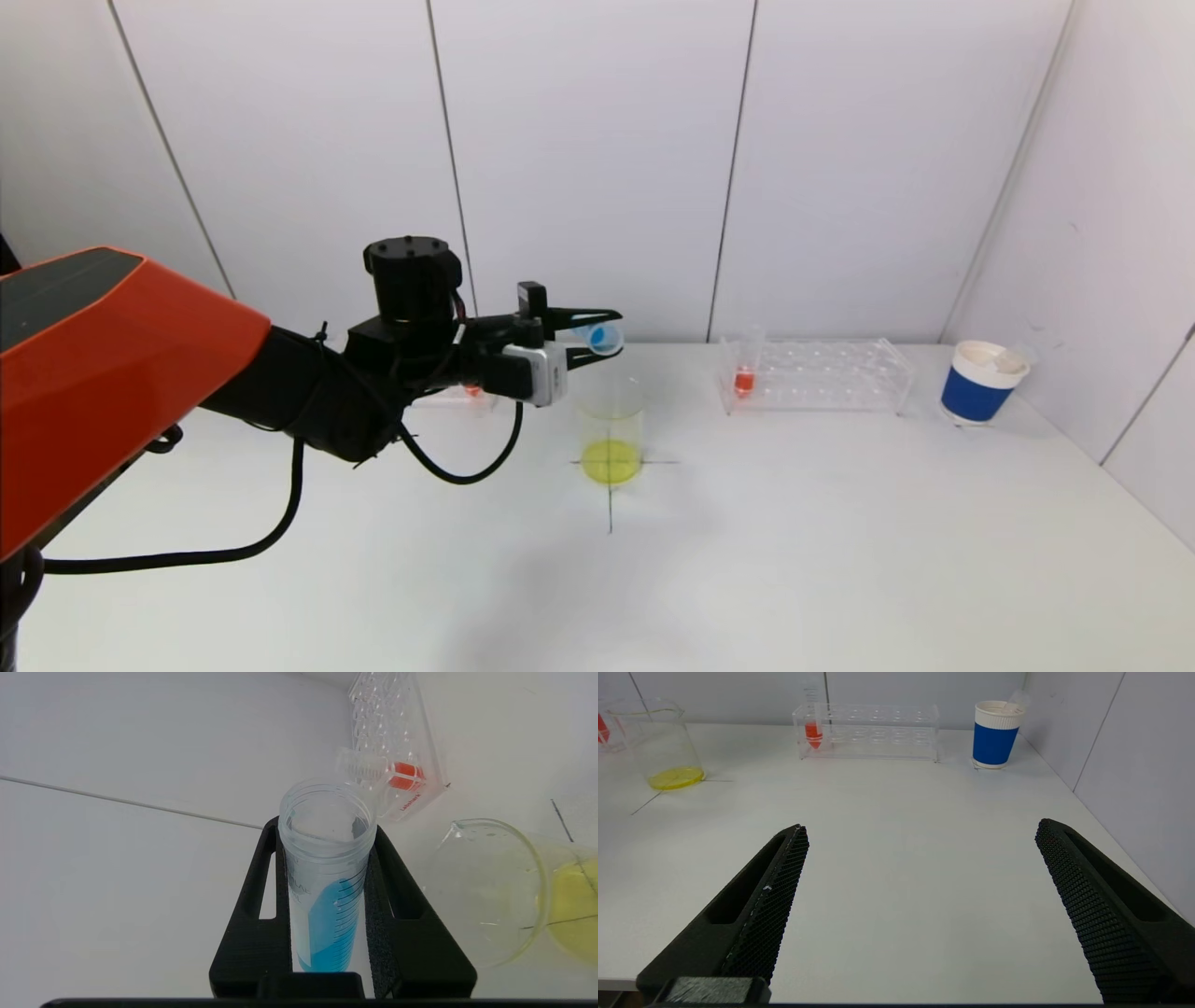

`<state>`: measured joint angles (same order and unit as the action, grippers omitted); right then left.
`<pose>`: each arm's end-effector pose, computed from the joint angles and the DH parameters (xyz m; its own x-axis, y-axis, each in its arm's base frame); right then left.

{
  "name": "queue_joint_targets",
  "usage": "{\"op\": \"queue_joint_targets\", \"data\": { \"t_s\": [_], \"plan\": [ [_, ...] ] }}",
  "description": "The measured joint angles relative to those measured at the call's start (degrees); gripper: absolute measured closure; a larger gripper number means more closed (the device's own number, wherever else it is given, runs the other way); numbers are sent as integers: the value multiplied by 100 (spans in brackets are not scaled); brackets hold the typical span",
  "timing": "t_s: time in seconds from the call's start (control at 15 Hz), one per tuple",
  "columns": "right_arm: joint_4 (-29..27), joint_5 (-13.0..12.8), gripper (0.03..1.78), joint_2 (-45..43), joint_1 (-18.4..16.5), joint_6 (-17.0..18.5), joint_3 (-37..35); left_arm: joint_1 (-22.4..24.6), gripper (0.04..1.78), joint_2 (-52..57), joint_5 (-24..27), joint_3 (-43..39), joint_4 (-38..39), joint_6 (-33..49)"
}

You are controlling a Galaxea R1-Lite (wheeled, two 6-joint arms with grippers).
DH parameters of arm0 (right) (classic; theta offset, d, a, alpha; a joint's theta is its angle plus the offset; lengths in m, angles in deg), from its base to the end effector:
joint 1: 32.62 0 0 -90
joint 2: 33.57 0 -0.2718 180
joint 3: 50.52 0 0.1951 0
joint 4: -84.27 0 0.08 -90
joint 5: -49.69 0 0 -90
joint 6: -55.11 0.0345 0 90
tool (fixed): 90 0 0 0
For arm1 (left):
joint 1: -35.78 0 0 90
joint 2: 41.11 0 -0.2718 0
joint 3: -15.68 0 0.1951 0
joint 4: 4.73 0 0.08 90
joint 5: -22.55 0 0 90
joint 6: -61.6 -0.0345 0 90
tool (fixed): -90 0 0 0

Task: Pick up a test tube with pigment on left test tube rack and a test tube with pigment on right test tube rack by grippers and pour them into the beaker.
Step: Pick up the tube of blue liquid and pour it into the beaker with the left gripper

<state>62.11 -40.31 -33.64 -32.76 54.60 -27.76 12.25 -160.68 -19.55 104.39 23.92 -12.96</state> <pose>0.0225 -0.0001 0.0767 0.9999 -0.0024 0.0117 0.0025 1.0000 -0.0089 0.3608 -0.1850 0.1323 0.3180 -0.9477 -0.0259 0.2863 0.0700 0.9556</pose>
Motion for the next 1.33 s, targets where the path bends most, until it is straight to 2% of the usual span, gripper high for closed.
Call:
{"op": "queue_joint_targets", "data": {
  "t_s": [0.53, 0.8, 1.07, 1.33],
  "plan": [
    [0, 0, 4, 0, 2, 0, 0, 38, 136, 129, -18, 185, -1173, -463],
    [0, 0, 4, 0, 2, 0, 0, 112, 136, 134, -66, 675, -2078, -923],
    [-2, 0, 4, 0, 2, 0, 0, 254, 136, 124, -93, 1329, -3350, -1803],
    [0, 0, 4, 0, 2, 0, 0, 269, 136, 112, -162, 1549, -3833, -2169]
  ]
}}
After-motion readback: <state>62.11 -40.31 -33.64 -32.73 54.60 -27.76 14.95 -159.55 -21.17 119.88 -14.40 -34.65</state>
